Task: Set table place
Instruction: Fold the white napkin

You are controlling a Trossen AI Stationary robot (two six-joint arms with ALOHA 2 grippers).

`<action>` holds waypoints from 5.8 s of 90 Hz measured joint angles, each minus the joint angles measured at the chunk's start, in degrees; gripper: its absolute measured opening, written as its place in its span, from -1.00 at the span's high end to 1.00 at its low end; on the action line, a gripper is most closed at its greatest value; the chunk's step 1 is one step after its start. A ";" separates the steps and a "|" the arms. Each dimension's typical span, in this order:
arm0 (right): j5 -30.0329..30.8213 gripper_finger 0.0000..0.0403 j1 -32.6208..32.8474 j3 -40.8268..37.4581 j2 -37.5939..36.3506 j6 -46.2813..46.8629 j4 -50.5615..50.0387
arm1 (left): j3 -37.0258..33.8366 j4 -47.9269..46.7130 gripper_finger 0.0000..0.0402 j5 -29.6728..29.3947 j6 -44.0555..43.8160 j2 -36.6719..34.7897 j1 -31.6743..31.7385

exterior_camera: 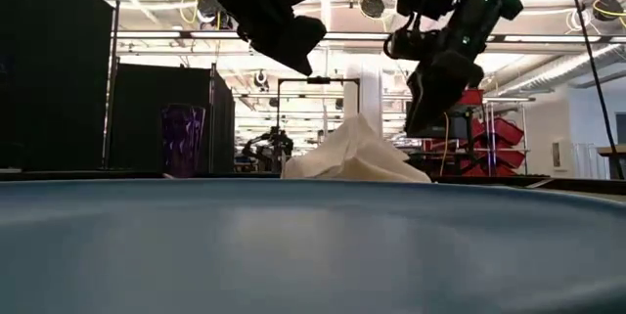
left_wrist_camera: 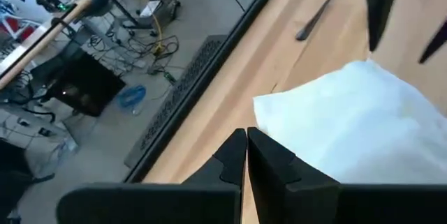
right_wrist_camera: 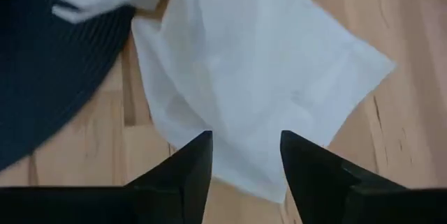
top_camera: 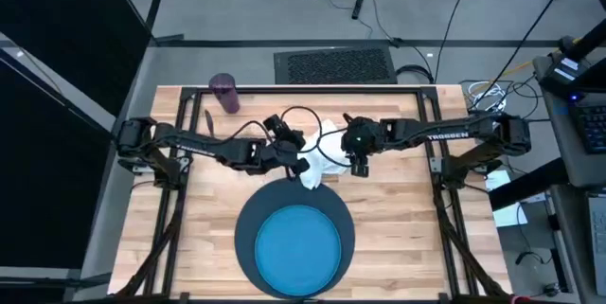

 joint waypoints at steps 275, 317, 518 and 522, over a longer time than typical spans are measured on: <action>23.92 1.00 -5.84 16.47 0.37 -20.08 -5.97 | 0.00 24.84 0.06 21.86 -6.79 12.28 3.75; 20.95 1.00 -6.51 16.47 0.37 -17.96 -5.58 | 0.04 30.90 -0.15 15.15 -12.57 15.21 2.83; 18.31 1.00 -5.12 16.47 0.39 -15.07 -0.63 | 3.34 17.48 -0.15 16.94 -24.57 20.79 3.51; 18.32 1.00 -5.50 16.47 0.39 -15.07 -0.28 | 3.34 17.41 -0.15 17.94 -24.58 20.79 3.50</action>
